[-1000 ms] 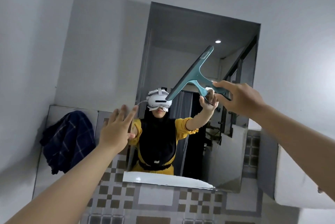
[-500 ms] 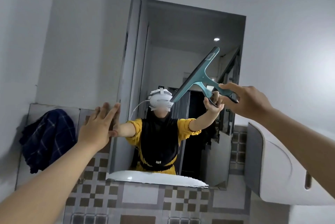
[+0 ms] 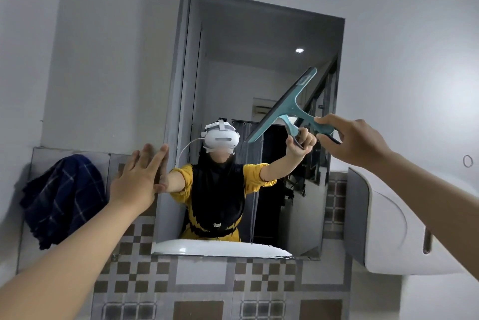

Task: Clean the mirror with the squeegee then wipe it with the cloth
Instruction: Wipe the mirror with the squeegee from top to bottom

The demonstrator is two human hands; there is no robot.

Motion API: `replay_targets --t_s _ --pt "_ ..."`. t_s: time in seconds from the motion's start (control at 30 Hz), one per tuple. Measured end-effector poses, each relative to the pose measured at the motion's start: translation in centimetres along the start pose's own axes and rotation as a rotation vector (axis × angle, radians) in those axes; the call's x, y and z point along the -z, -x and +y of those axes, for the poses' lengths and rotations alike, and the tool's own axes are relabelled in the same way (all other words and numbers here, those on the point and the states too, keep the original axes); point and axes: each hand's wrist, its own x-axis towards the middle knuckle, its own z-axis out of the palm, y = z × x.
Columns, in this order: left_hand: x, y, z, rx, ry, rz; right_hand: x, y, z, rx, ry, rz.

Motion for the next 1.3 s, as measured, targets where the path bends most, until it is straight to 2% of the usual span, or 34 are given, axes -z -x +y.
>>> replay_targets --t_s 0.27,0.43,0.8,1.07,1.3 --pt "-0.2 0.0 0.1 0.003 -0.020 0.013 -0.1 3.3 0.8 -0.133 -0.065 0.053" --pt "-0.5 0.1 0.1 0.002 -0.031 0.024 -0.6 4.3 -0.2 -0.258 -0.177 0.021" --pt "-1.1 0.1 -0.3 -0.074 -0.042 0.033 -2.4 5.1 -8.0 -0.661 -0.453 0.007" --pt "-0.8 0.1 -0.7 -0.124 0.016 0.057 -4.4 4.1 -13.8 -0.924 -0.633 0.098" --pt "-0.9 0.1 -1.3 -0.193 -0.002 0.086 -6.9 2.6 -19.7 -1.042 -0.793 0.218"
